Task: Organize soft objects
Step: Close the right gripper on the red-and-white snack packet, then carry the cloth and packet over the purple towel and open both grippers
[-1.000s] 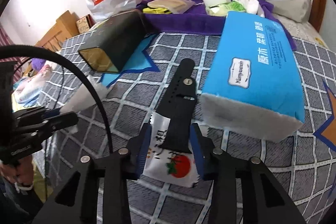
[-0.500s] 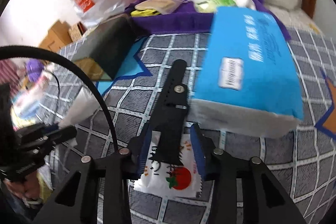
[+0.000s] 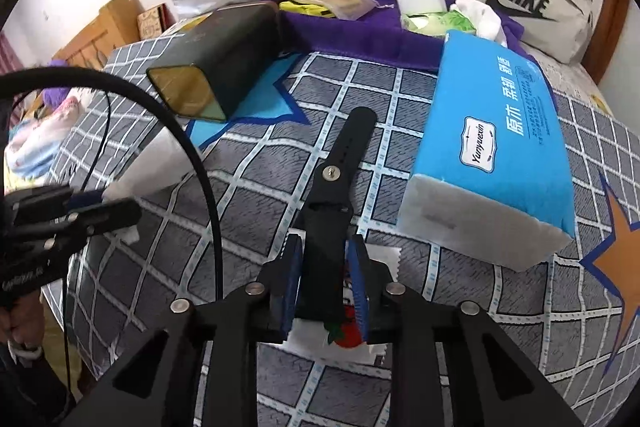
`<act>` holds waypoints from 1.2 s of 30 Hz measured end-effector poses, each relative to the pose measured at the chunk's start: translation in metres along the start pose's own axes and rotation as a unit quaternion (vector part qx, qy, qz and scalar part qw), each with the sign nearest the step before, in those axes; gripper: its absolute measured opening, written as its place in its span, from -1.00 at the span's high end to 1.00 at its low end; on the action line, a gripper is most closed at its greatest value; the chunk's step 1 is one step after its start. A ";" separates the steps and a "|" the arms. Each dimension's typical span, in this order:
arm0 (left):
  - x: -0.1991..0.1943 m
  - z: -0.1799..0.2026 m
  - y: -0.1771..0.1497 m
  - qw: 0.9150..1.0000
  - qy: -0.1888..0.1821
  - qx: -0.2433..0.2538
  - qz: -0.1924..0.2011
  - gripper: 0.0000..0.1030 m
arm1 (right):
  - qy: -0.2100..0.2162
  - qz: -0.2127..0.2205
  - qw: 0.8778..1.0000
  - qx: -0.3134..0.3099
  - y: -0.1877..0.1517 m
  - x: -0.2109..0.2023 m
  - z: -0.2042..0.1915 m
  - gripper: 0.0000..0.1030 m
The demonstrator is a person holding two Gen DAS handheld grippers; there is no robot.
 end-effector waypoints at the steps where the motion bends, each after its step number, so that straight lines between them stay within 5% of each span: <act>1: 0.000 0.000 0.000 1.000 0.001 0.001 0.000 0.63 | 0.004 0.004 1.000 0.005 0.001 0.003 0.002 0.51; 21: -0.018 0.004 0.027 1.000 0.003 -0.008 0.005 0.63 | 0.017 0.048 0.999 0.005 0.013 -0.048 0.010 0.56; 36: -0.045 0.020 0.077 0.999 0.007 0.004 0.038 0.63 | 0.018 0.096 0.995 -0.002 0.051 -0.080 0.040 0.56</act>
Point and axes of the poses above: each gripper's, at about its wrist camera, not at the fingertips, and x roughly the way its jaws point, z to its right, y to its top, the point moved 5 cm from there along x, roughly the way its jaws point, and after that the axes turned 15 degrees about -x, right-handed, at the moved point
